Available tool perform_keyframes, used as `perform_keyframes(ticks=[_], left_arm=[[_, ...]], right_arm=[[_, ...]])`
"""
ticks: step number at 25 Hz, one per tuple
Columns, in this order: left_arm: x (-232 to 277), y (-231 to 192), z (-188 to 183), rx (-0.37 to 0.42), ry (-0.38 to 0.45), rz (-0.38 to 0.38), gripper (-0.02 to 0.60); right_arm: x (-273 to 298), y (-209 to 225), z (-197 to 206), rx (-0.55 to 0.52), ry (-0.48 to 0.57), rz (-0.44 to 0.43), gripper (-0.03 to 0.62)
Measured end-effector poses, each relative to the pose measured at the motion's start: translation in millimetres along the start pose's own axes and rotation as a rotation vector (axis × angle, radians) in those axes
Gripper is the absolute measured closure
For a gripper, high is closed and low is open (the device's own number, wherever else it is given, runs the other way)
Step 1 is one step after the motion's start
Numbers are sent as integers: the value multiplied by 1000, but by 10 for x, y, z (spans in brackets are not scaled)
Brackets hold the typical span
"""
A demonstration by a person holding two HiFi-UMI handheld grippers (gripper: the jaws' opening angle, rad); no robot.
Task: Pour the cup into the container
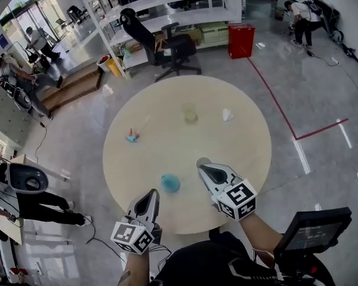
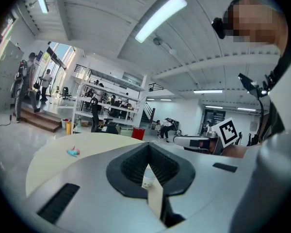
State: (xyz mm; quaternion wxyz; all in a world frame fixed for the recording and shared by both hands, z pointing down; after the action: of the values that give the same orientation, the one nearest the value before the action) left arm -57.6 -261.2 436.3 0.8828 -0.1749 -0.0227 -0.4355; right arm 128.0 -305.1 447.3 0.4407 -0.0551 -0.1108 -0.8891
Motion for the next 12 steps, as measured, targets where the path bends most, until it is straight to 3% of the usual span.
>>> perform_keyframes(ticks=[5, 12], left_arm=[[-729, 246, 262, -8, 28, 31, 592], [-1764, 371, 583, 15, 63, 49, 592]], right_arm=[[-453, -626, -12, 32, 47, 86, 586], [-1132, -1581, 398, 4, -33, 139, 586]])
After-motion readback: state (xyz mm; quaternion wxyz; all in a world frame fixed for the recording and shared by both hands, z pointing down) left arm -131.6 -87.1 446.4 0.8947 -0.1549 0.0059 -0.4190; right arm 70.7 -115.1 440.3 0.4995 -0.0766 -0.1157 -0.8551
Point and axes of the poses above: the fingertips, and each gripper's own axes: x forward along the fingers, y to its right, z out of its underside, the point moved 3 cm from there along -x, backward along the fingers, and after that the axes turned 1 degree about -x, right-handed, at the moved point
